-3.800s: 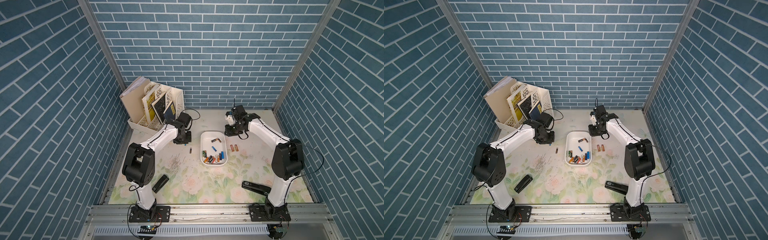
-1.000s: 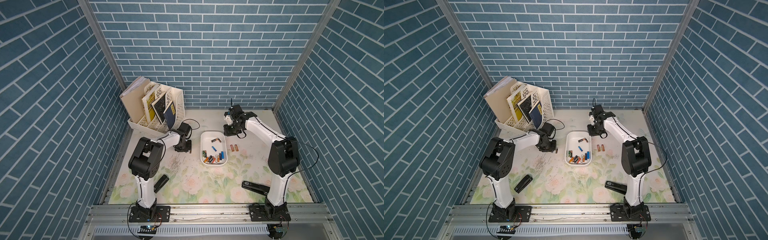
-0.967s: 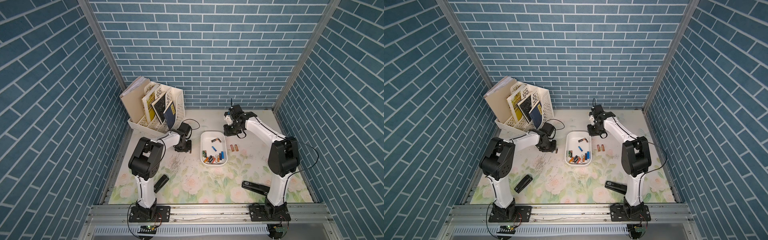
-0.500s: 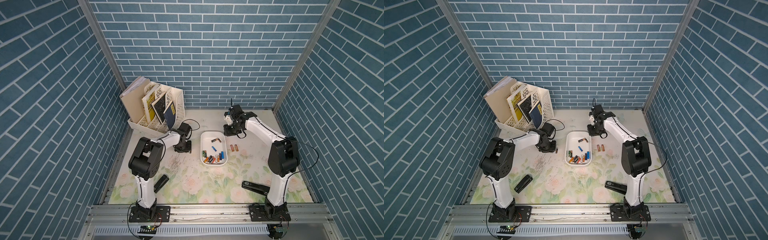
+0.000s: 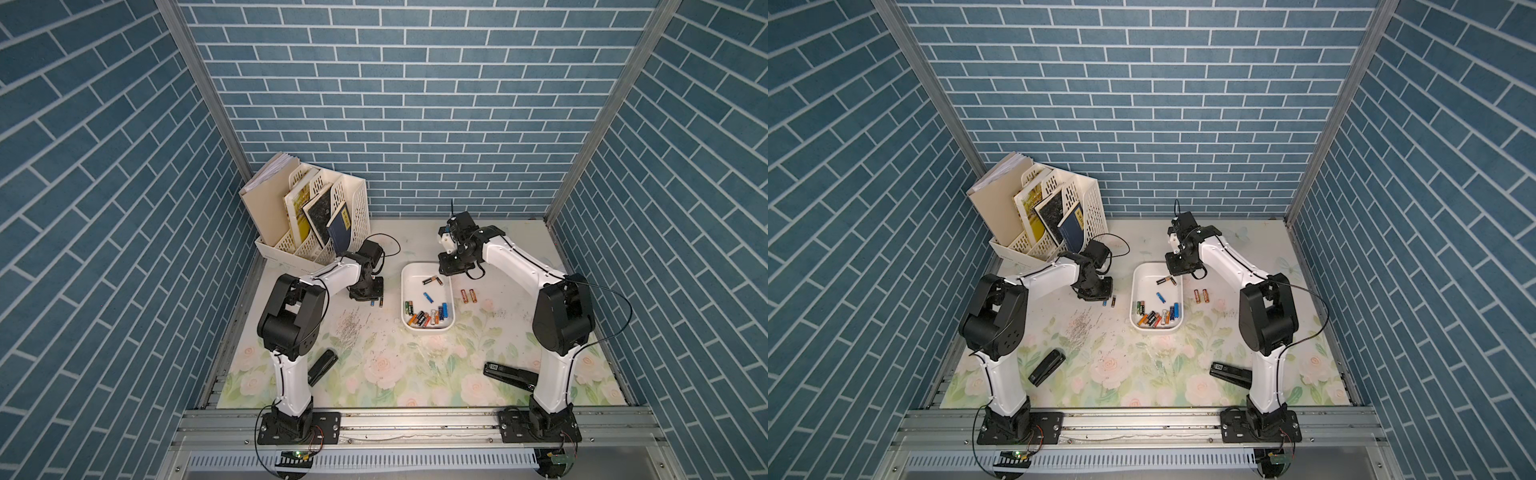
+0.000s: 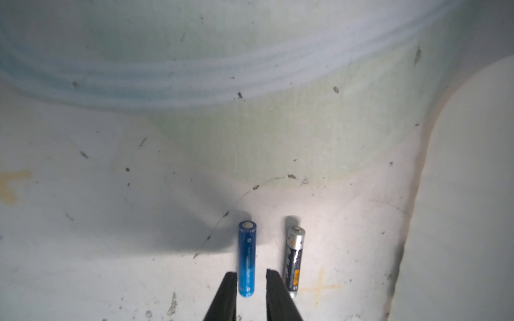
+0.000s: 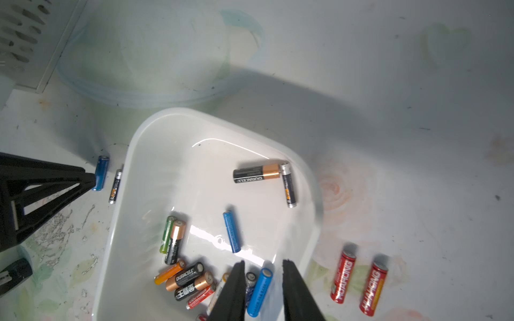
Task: Take the batteries out of the storage box
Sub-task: Place the battery at the center of the board, then pick up the battery from the storage box.
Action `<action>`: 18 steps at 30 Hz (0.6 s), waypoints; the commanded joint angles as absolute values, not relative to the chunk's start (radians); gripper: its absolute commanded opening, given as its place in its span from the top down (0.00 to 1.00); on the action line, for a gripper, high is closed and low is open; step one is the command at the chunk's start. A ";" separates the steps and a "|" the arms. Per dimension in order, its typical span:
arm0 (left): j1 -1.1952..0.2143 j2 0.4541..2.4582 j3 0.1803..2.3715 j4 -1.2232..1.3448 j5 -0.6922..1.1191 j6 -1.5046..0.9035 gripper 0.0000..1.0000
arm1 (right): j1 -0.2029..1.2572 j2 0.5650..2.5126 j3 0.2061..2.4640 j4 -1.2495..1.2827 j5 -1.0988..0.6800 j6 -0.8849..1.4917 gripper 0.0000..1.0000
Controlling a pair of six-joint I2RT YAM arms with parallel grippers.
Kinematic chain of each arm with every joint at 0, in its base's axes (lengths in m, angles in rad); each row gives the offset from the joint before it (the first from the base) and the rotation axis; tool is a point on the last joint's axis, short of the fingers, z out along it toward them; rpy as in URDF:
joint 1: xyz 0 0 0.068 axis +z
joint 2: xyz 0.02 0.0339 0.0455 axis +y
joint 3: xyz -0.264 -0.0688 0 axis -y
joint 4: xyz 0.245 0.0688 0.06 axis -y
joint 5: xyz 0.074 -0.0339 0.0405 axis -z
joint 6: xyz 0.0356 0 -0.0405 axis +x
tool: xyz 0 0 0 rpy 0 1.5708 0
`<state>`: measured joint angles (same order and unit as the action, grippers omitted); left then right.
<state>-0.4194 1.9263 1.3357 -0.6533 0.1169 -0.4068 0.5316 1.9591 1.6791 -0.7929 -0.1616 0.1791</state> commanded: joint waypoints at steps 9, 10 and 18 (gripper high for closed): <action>-0.404 1.835 1.338 -0.707 0.118 -0.394 0.73 | 0.638 2.071 1.637 -0.708 -0.160 0.210 0.73; -0.404 1.833 1.338 -0.709 0.118 -0.394 0.73 | 0.641 2.079 1.634 -0.706 -0.154 0.212 0.73; -0.403 1.827 1.326 -0.704 0.130 -0.395 0.72 | 0.655 2.117 1.611 -0.687 -0.112 0.210 0.73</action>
